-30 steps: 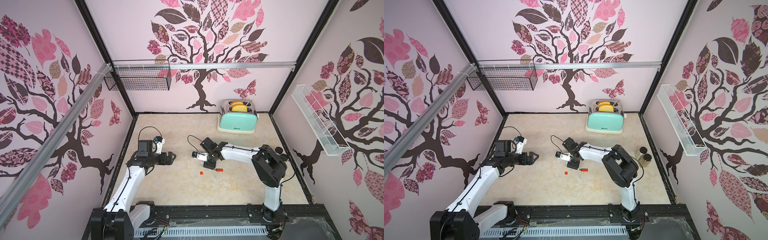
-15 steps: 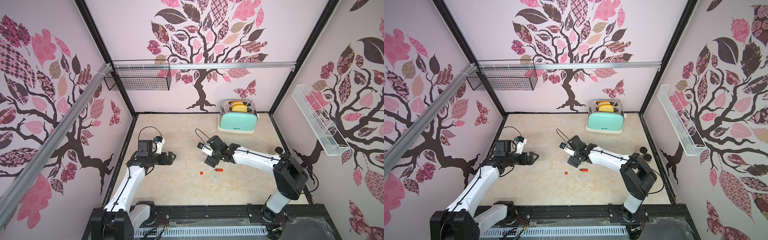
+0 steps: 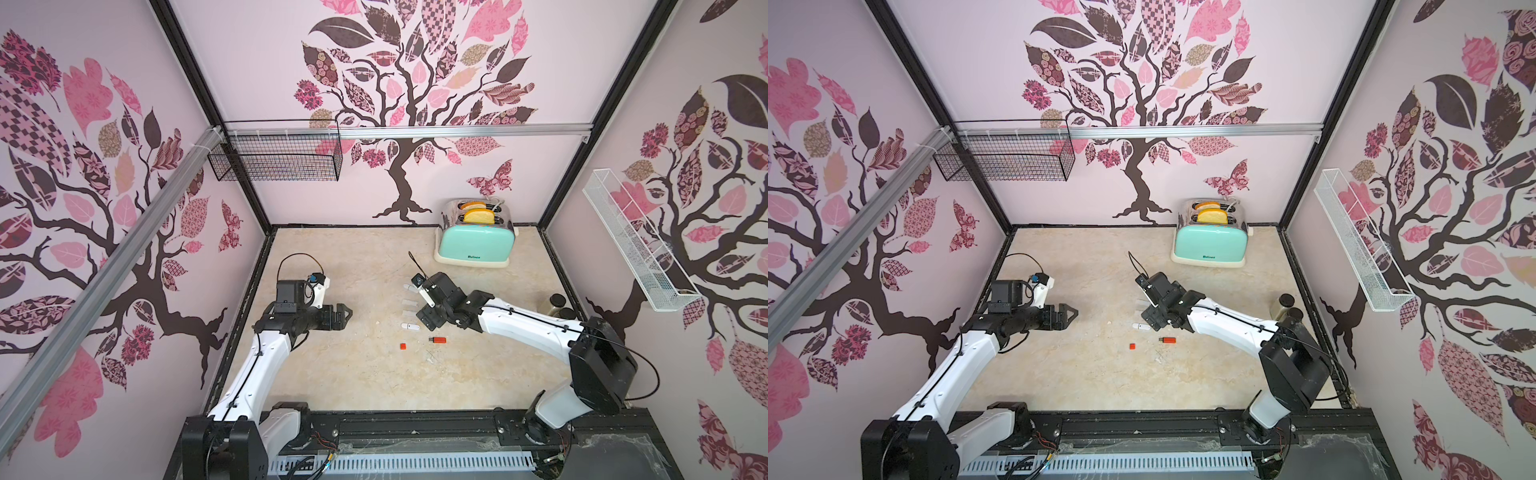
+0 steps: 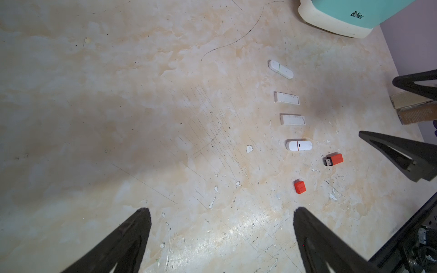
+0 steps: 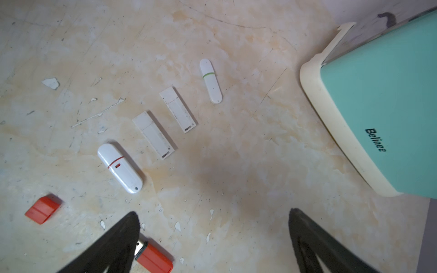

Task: Close the usb drive cover
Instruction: Pick up the cover from the center of the board.

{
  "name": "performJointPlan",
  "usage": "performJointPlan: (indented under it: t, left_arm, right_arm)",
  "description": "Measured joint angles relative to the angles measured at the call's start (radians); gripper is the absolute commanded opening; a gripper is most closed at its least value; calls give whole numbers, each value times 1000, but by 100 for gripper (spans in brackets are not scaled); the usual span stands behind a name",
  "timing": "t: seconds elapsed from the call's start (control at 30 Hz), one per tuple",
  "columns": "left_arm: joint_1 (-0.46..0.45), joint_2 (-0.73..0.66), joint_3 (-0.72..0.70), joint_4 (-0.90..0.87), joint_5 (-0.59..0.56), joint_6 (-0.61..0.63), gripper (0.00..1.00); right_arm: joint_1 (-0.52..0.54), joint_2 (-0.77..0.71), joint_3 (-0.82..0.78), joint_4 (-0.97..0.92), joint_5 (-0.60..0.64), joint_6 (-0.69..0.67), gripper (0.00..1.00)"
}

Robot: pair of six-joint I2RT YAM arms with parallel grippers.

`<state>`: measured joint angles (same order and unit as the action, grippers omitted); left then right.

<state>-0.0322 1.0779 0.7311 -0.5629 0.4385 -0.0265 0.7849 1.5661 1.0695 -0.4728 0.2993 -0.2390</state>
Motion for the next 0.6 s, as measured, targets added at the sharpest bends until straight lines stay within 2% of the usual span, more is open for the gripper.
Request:
performJointPlan:
  t: [0.2,0.6]
  left_arm:
    - [1,0,0,0,3,0,98]
    - [6,0,0,0,14,0,98]
  right_arm:
    - [0,56,-4,-43,-67,16,99]
    - [23,67,4,-79,-332,-76,88]
